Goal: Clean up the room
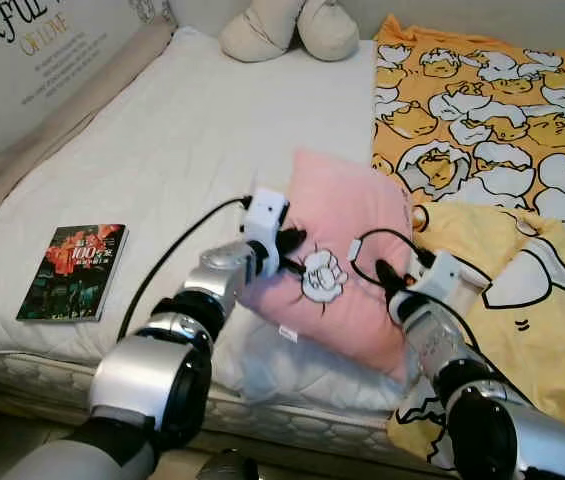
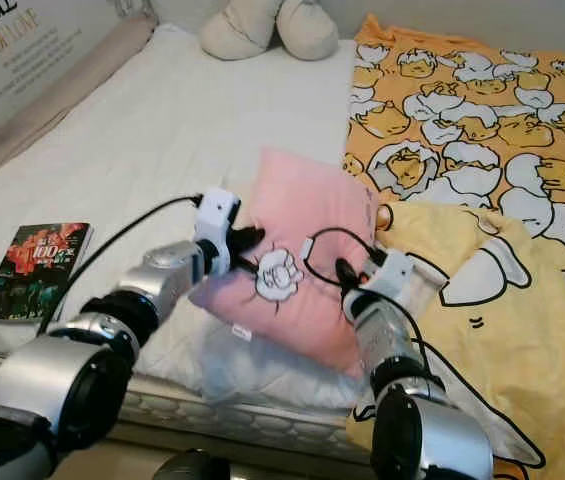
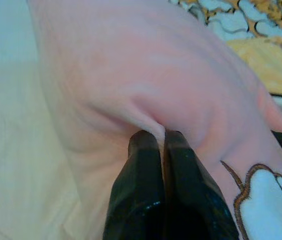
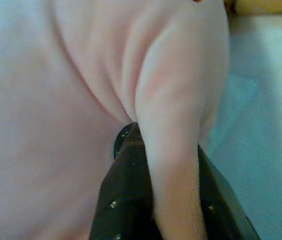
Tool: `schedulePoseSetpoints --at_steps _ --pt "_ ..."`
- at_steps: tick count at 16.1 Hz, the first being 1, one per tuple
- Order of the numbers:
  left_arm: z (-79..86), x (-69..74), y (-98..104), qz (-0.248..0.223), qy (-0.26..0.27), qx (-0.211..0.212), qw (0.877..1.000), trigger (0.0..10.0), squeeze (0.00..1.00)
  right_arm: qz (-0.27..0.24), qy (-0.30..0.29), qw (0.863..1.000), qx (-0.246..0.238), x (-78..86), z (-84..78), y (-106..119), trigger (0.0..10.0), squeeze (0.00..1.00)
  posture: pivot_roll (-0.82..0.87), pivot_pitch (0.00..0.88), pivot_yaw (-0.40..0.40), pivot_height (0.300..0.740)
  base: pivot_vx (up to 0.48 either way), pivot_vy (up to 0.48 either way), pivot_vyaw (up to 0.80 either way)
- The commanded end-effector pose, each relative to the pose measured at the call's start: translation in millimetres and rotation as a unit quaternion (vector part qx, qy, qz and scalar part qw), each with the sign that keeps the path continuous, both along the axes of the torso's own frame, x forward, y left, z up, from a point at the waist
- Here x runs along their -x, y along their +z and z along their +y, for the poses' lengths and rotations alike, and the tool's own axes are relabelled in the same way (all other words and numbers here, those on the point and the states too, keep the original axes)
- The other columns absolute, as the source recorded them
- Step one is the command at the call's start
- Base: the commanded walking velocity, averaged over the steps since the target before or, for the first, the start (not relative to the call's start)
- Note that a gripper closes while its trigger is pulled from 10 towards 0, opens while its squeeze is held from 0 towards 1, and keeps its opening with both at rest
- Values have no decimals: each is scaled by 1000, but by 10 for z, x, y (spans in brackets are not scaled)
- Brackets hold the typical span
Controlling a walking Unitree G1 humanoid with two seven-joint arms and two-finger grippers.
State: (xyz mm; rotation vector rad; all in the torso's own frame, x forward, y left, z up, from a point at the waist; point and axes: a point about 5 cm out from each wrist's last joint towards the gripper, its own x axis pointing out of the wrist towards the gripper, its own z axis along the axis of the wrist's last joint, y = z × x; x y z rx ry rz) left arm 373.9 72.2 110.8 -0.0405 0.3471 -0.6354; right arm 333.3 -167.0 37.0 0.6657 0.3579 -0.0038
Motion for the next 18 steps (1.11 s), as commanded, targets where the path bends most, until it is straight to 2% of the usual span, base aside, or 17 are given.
schedulePoseSetpoints --at_steps 1,3,4,6,7,10,13,14,16,18 --pt "-49 -89 242 -48 -12 16 999 0 0 -17 11 1000 -1 -69 54 88 0 0 106 0 28 740 0 0 0" --pt "-58 -130 362 -67 -11 32 997 0 0 -45 9 999 -9 -153 58 216 0 0 107 0 26 740 0 0 0" --pt "-55 -187 545 -96 -17 45 994 0 0 -75 14 997 -6 -242 76 363 0 0 108 0 26 740 0 0 0" --pt "-32 -218 671 -121 -30 41 991 0 0 -81 20 996 -5 -260 93 394 0 0 112 0 29 740 0 0 0" --pt "-7 -226 706 -132 -36 32 990 0 0 -69 18 997 1 -228 76 337 0 0 116 0 29 740 0 0 0" --pt "83 -245 741 -137 -30 30 990 0 0 -53 8 999 0 -159 30 234 0 0 125 0 33 740 0 0 0" --pt "171 -260 778 -147 -28 20 989 0 0 -82 9 997 7 -235 29 366 0 0 131 0 28 740 0 0 0" --pt "173 -255 784 -149 -34 23 988 0 0 -93 3 996 -11 -282 35 442 0 0 131 0 28 740 0 0 0" --pt "132 -230 775 -156 -53 22 986 0 0 -113 25 993 13 -331 96 536 0 0 135 0 23 740 0 0 0" --pt "112 -217 725 -150 -52 18 987 0 0 -107 39 993 30 -311 144 495 0 0 140 0 20 740 0 0 0"
